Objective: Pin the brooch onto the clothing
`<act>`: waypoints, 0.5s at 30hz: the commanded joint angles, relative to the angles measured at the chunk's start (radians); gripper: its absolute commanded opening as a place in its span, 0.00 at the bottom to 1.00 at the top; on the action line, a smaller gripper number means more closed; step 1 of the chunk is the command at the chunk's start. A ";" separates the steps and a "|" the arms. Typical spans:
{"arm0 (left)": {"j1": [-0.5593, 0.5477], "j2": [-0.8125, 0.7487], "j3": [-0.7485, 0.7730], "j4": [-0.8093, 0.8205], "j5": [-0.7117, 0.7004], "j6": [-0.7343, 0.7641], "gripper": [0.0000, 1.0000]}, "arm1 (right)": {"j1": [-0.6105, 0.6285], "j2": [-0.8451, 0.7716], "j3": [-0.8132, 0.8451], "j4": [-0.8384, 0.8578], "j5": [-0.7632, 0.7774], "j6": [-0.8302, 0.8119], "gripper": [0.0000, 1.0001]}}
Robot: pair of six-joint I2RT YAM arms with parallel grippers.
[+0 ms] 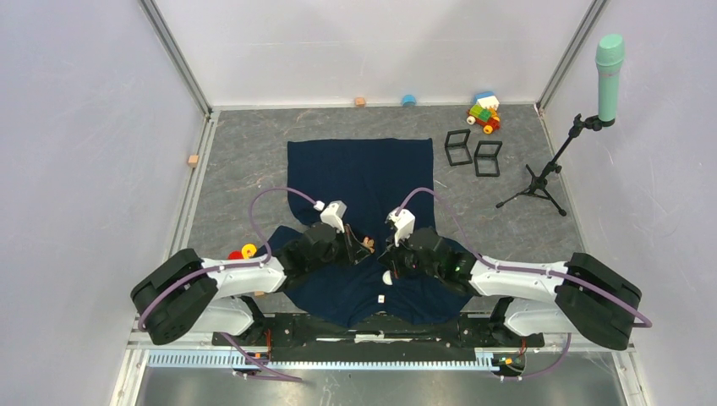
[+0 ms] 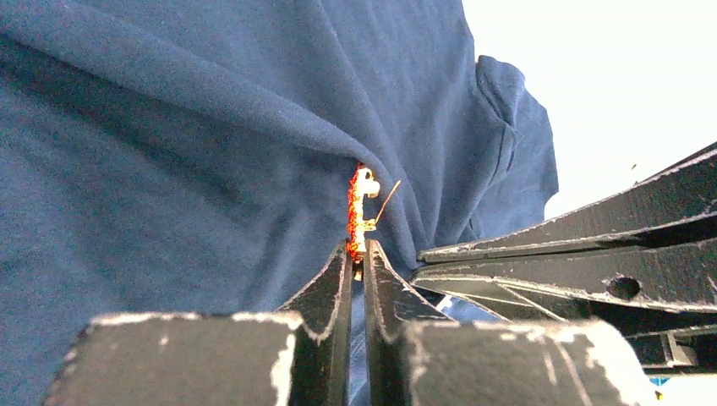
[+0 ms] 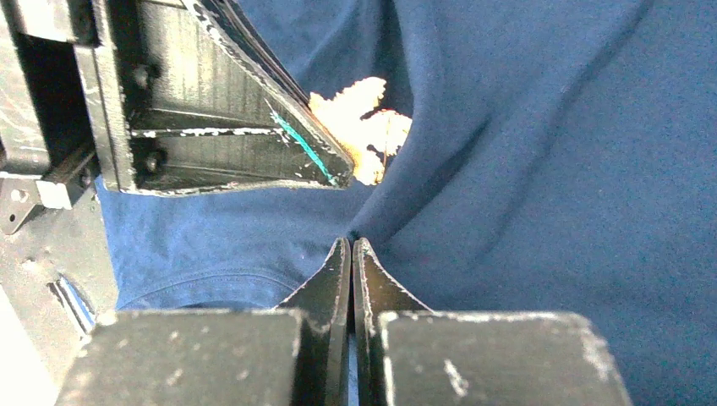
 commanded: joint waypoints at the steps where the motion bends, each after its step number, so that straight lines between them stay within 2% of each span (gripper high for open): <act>1: -0.003 -0.053 -0.012 0.036 -0.041 0.008 0.02 | 0.007 -0.031 0.017 -0.030 0.050 -0.010 0.00; 6: -0.003 -0.068 -0.006 0.004 -0.038 0.026 0.02 | 0.007 -0.055 0.007 -0.032 0.076 -0.003 0.00; 15: -0.034 -0.007 0.074 -0.165 -0.014 0.108 0.02 | 0.006 -0.139 0.003 -0.024 0.185 0.013 0.00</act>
